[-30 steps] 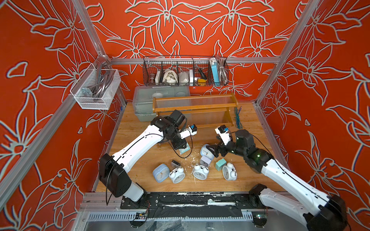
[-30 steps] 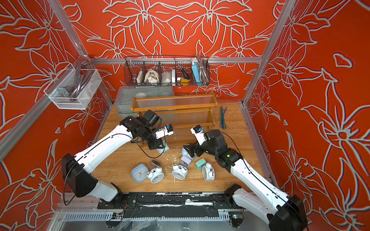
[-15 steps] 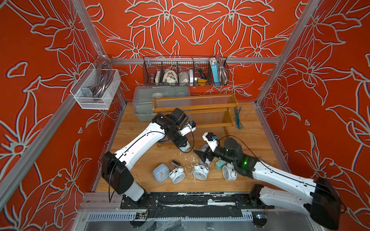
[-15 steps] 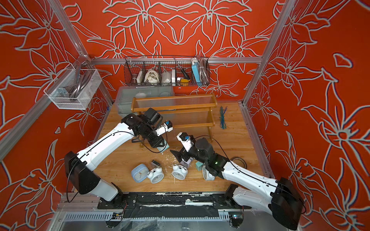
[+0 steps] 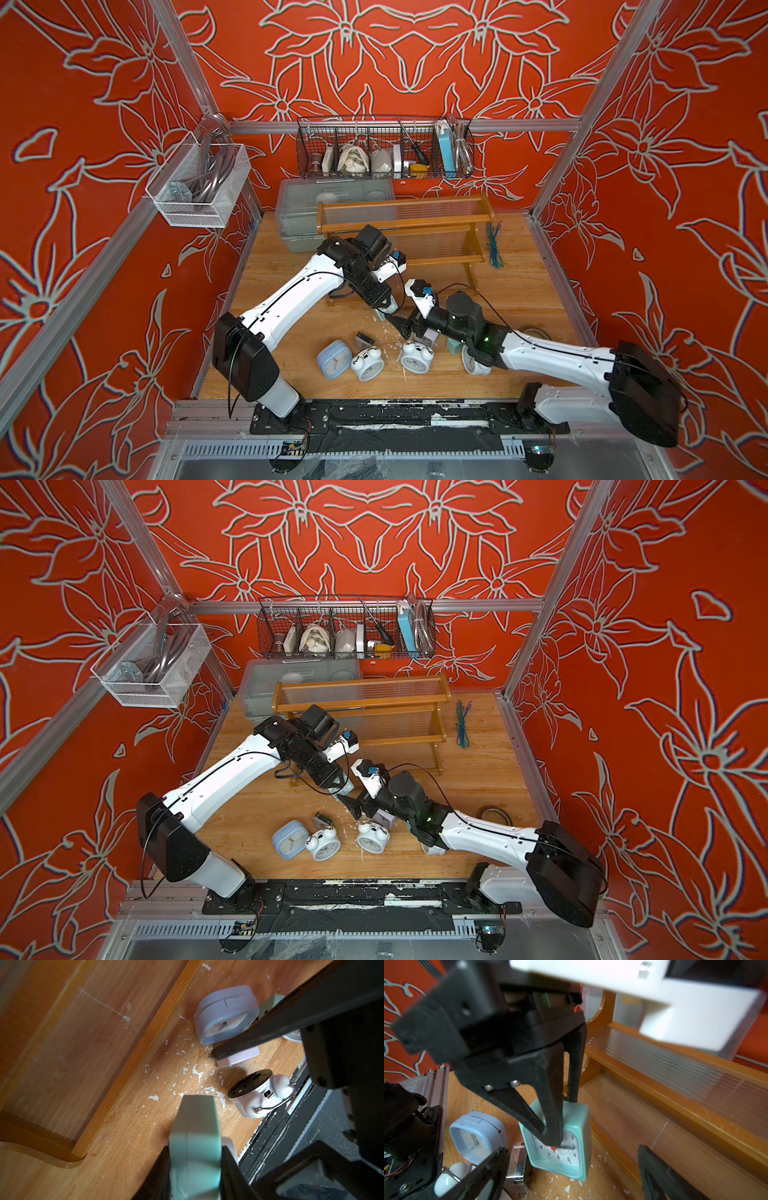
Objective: Place the alarm clocks on the shelf by style
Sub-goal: Pick up the alarm from the center of the board.
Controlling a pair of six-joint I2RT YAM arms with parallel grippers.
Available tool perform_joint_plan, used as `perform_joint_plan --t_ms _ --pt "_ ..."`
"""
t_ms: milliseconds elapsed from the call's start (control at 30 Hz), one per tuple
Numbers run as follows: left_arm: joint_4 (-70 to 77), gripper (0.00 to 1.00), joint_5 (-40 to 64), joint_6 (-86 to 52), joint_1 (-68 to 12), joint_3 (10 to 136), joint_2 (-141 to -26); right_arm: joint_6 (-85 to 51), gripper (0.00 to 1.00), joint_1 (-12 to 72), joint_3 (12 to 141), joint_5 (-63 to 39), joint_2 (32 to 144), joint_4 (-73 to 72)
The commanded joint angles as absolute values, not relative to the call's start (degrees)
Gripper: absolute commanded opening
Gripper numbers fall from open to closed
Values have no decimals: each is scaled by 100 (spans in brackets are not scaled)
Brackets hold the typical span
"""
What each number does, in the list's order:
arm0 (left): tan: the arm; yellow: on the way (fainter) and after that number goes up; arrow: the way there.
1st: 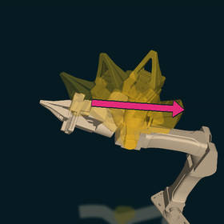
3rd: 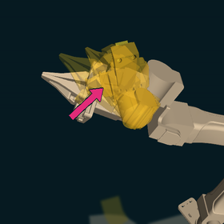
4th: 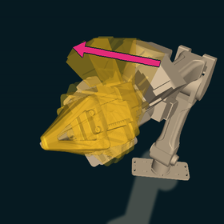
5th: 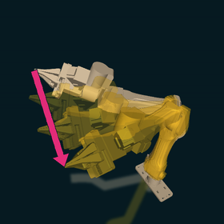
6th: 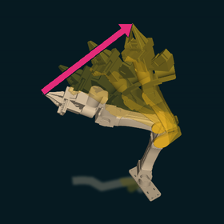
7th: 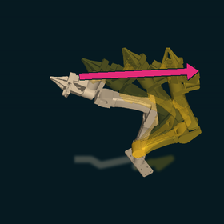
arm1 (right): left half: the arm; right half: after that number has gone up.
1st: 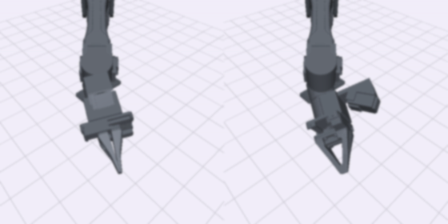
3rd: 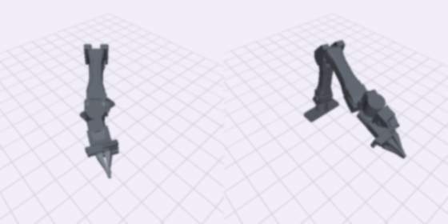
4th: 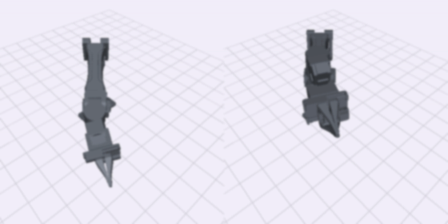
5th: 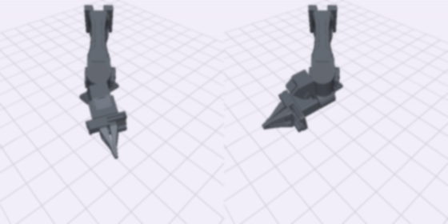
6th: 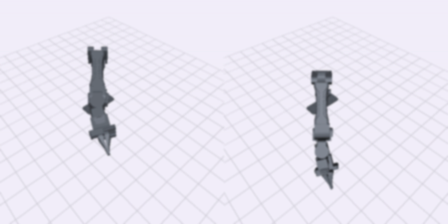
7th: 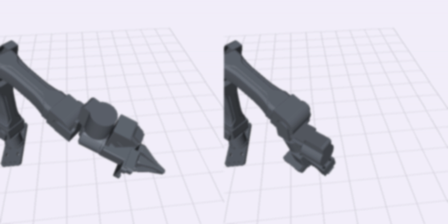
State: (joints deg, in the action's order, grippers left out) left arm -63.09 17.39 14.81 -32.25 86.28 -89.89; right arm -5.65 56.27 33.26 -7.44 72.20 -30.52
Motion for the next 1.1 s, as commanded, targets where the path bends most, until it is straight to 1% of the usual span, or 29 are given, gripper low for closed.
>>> perform_joint_plan --t_ms 0,400,667,767,833,967,1067 --pt "-6453 34 1907 1380 -3199 8765 -9057 -490 99 5743 3539 -720 7384 -3379" --pt "-6504 34 1890 1362 -3204 8823 -9100 -281 89 5907 3771 -470 7856 -3695" --pt "-6518 35 1940 1308 -3202 8824 -9036 -254 79 5950 3832 -212 8006 -3729" --pt "-6519 35 1948 1310 -3200 8819 -9017 -244 77 5964 3841 -181 8024 -3746" --pt "-6516 35 1953 1302 -3199 8812 -9007 -243 78 5968 3858 -182 8050 -3752" --pt "-6528 36 1965 1291 -3199 8815 -9002 -245 82 6002 3944 -103 8108 -3701" --pt "-6535 37 1971 1292 -3199 8808 -8983 -230 81 6029 4007 -6 8155 -3662"
